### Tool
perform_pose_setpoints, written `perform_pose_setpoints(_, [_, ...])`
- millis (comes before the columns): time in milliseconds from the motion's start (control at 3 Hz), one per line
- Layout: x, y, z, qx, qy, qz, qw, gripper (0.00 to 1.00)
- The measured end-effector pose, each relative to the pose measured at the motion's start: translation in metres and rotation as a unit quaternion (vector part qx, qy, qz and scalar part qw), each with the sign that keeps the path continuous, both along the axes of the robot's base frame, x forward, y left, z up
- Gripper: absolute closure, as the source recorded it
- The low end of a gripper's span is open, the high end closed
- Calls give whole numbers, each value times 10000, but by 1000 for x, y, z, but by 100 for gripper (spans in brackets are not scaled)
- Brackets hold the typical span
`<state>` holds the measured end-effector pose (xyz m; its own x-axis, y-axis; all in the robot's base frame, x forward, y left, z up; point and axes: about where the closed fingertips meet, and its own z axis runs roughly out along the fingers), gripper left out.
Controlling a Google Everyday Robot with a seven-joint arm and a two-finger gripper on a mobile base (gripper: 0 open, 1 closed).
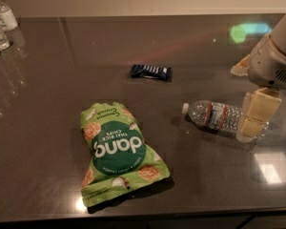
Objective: Pick water bottle
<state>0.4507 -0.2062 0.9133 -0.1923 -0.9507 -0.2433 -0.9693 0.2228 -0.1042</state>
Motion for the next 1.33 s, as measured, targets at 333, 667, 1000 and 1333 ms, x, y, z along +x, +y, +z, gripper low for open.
perform_pose_setpoints(333, [-2, 3, -17, -34, 108, 59, 9999, 0])
perform_pose_setpoints(667, [-3, 5, -30, -137, 157, 140, 9997, 0])
perform_pose_setpoints(1000, [-2, 5, -41, -224, 232, 183, 9993, 0])
perform_pose_setpoints(1333, [0, 3, -51, -306, 287, 195, 9989, 0])
